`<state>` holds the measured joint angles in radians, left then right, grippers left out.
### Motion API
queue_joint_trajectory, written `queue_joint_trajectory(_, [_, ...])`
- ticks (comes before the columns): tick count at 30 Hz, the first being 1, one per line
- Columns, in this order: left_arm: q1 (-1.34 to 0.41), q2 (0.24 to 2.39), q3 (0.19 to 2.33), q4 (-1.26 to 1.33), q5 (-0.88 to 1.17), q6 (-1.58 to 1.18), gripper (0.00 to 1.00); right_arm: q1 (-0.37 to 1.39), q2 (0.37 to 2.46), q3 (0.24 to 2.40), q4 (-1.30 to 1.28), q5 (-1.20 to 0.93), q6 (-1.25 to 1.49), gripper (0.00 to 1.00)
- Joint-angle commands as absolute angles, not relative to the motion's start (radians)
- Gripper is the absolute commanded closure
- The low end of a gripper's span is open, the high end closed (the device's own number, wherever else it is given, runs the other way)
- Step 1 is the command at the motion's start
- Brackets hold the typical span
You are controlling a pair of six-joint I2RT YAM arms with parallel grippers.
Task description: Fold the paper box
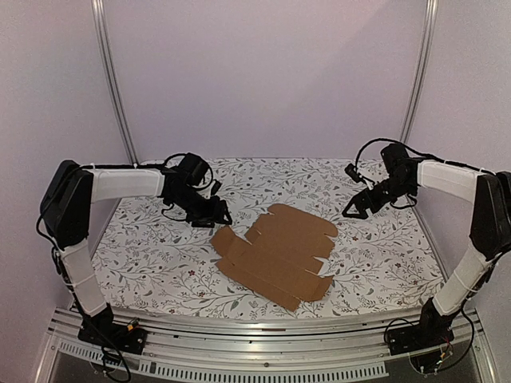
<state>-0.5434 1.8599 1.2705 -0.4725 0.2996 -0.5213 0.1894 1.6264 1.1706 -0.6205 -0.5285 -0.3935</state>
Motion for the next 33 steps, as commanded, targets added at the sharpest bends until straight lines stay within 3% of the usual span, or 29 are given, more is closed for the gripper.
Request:
queue_joint_trajectory(1, [-0.557, 1.885, 1.304, -0.636, 0.325, -0.426, 0.34, 0.193, 1.734, 1.287, -0.74, -0.558, -0.368, 0.1])
queue_joint_trajectory(7, [-0.565, 1.898, 1.272, -0.621, 0.367, -0.421, 0.5, 0.198, 2.004, 1.604, -0.929, -0.61, -0.397, 0.14])
queue_joint_trajectory(13, [-0.58, 1.888, 1.252, -0.59, 0.404, -0.43, 0.65, 0.242, 2.276, 1.941, -1.163, -0.645, -0.451, 0.24])
queue_joint_trajectory(25, [-0.586, 1.882, 1.304, -0.584, 0.412, -0.372, 0.98, 0.284, 2.21, 1.808, -1.181, -0.617, -0.508, 0.23])
queue_joint_trajectory(33, [-0.581, 2.002, 1.613, -0.72, 0.224, -0.177, 1.0, 0.295, 2.104, 1.673, -1.232, -0.688, -0.531, 0.29])
